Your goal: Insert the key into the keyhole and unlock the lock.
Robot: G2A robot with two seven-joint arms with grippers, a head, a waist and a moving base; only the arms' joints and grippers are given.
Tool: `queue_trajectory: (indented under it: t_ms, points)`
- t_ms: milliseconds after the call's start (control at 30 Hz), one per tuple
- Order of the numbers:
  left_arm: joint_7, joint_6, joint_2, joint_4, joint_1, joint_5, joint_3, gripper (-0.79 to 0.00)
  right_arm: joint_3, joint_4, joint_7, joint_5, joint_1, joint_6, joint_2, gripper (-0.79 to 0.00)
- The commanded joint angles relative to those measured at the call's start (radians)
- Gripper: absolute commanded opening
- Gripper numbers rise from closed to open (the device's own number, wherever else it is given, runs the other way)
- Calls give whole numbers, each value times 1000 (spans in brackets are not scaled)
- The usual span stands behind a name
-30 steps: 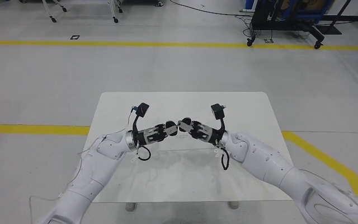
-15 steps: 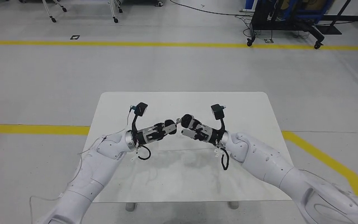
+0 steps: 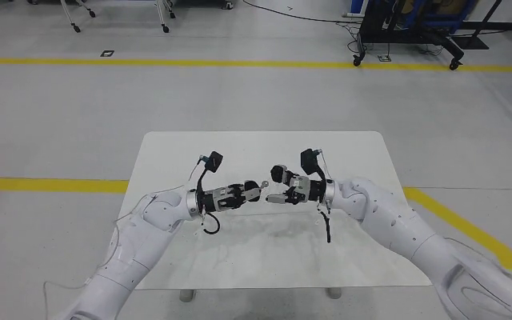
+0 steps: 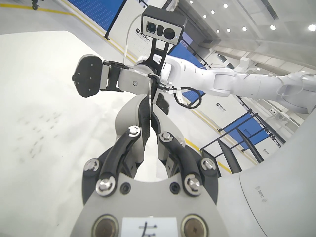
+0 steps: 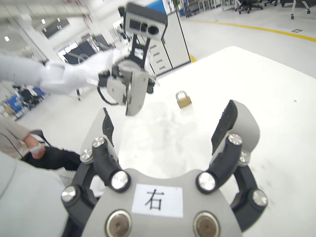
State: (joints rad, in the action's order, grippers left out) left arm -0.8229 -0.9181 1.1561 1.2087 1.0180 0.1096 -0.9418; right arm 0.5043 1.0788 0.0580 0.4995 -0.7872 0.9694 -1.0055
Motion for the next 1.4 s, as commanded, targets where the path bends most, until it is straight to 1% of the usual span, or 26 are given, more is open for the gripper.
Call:
queue_trajectory:
  t_ms: [0, 33, 67, 167, 200, 233, 267, 300, 500, 633, 667, 733, 900, 933, 967, 1133, 1267, 1300, 1333, 1367]
  points:
    - [-56, 12, 0, 4, -16, 4, 20, -785, 41, 26, -35, 49, -17, 17, 28, 0]
    - [-99, 20, 0, 5, -24, 12, 37, -785, 61, 45, -44, 65, -30, 16, 41, 0]
    - [-115, 36, -1, -2, -38, 3, 40, -785, 77, 67, -59, 83, -43, 28, 53, 0]
    - [-132, 60, 0, -5, -57, -41, 59, -785, 123, 120, -98, 104, -83, 43, 83, 0]
    - [-129, 65, 1, -3, -60, -60, 64, -785, 135, 134, -111, 101, -94, 43, 91, -18]
    - [-125, 71, 1, -3, -62, -80, 68, -785, 145, 146, -125, 93, -106, 43, 97, -151]
    - [-115, 78, 2, -1, -64, -99, 70, -785, 152, 160, -141, 81, -115, 43, 102, -305]
    - [-107, 85, 2, 1, -63, -117, 73, -785, 155, 174, -159, 69, -122, 43, 106, -406]
    - [-87, 95, 3, 11, -64, -165, 86, -785, 155, 208, -275, -13, -131, 11, 108, -477]
    - [-80, 97, 2, 14, -67, -187, 91, -785, 146, 216, -344, -55, -122, -20, 100, -471]
    - [-78, 99, 2, 15, -68, -193, 92, -785, 145, 216, -356, -64, -120, -22, 99, -471]
    - [-73, 101, 1, 17, -68, -206, 95, -785, 143, 214, -375, -80, -118, -22, 95, -502]
    - [-67, 109, 1, 21, -72, -232, 104, -785, 142, 201, -409, -105, -112, -13, 88, -542]
    - [-66, 110, 1, 21, -73, -235, 106, -785, 142, 198, -412, -109, -112, -13, 86, -542]
    - [-64, 111, 1, 21, -73, -236, 107, -785, 142, 196, -416, -112, -111, -13, 85, -566]
    - [-64, 110, 1, 18, -78, -237, 115, -785, 141, 185, -433, -125, -109, -9, 76, -628]
    - [-65, 105, 0, 14, -82, -233, 119, -785, 136, 176, -448, -133, -104, -3, 67, -662]
    - [-65, 104, 0, 13, -83, -232, 120, -785, 135, 174, -451, -136, -102, 1, 65, -696]
    - [-65, 104, 0, 12, -85, -232, 121, -785, 134, 170, -453, -140, -101, 5, 63, -782]
    - [-64, 104, 0, 11, -85, -233, 122, -785, 134, 166, -456, -143, -99, 10, 61, -785]
